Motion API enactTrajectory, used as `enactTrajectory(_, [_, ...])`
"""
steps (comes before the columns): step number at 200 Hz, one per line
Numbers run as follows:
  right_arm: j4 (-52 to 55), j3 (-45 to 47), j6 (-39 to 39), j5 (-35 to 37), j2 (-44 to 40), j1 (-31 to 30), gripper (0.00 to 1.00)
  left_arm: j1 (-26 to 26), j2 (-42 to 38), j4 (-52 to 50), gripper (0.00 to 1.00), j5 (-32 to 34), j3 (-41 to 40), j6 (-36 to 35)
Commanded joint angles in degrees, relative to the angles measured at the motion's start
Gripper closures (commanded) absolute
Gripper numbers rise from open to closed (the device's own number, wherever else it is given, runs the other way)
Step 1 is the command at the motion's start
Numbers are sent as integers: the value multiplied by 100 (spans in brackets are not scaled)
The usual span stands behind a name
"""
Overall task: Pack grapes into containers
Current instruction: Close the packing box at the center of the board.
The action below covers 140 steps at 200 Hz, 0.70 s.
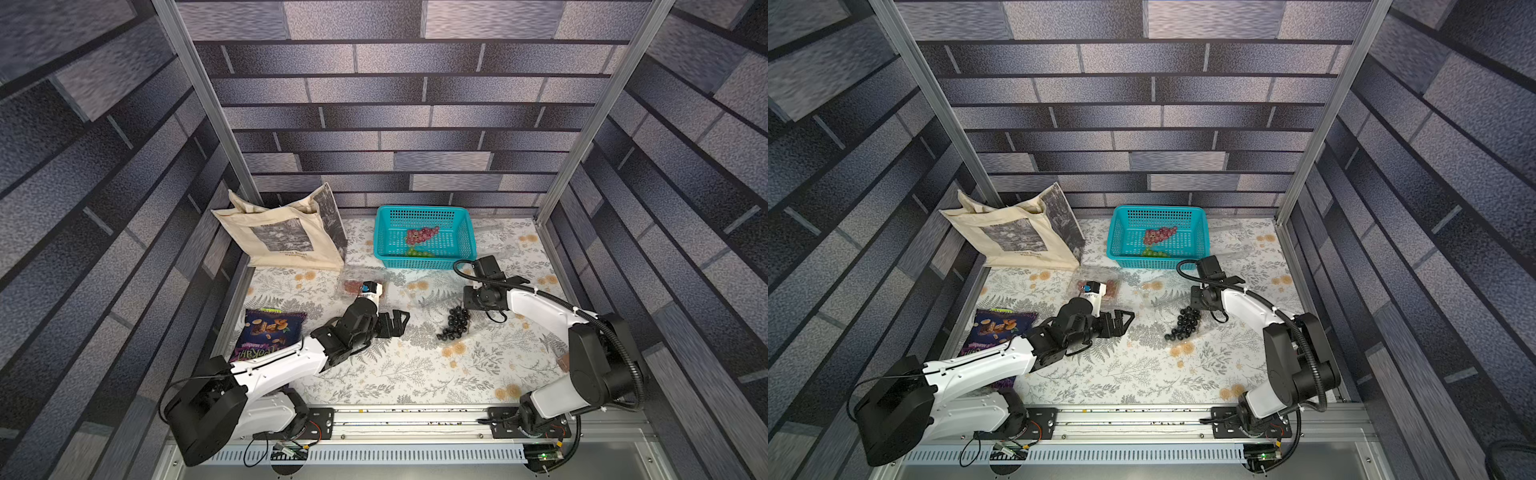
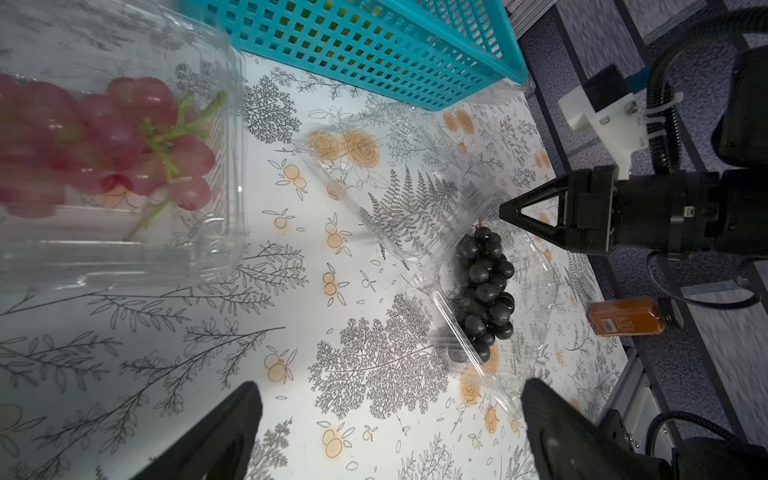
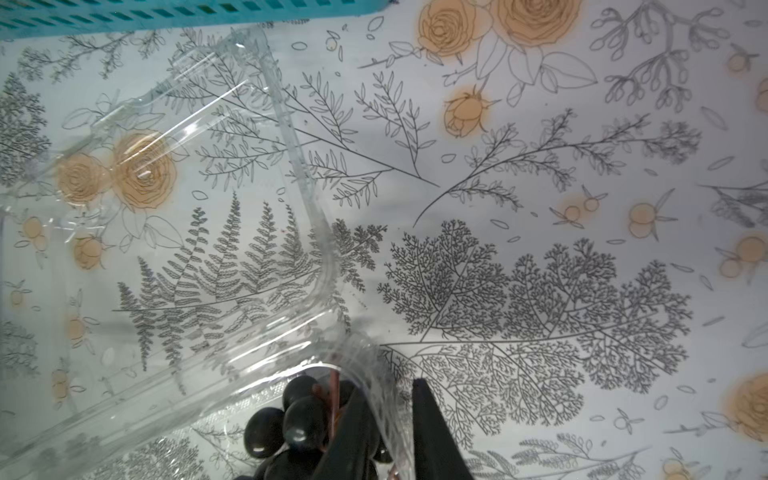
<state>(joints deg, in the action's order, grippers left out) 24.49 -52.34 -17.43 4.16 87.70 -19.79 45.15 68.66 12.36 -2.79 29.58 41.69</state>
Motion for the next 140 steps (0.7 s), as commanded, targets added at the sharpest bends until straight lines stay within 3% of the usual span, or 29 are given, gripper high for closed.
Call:
enactTrajectory(1, [-106, -170, 211, -170, 89, 23, 84, -62, -126, -104, 0, -58, -110, 100])
enactTrajectory(58, [-158, -449, 391, -196, 495, 24, 86, -182, 221, 5, 0, -255, 26, 162])
enactTrajectory(83, [-164, -497, 545, -201, 554, 29, 95, -184, 482, 106, 0, -313, 190, 198])
enactTrajectory(140, [-382, -61, 602, -486, 35, -40, 100, -256, 1110, 175, 0, -301, 744, 416])
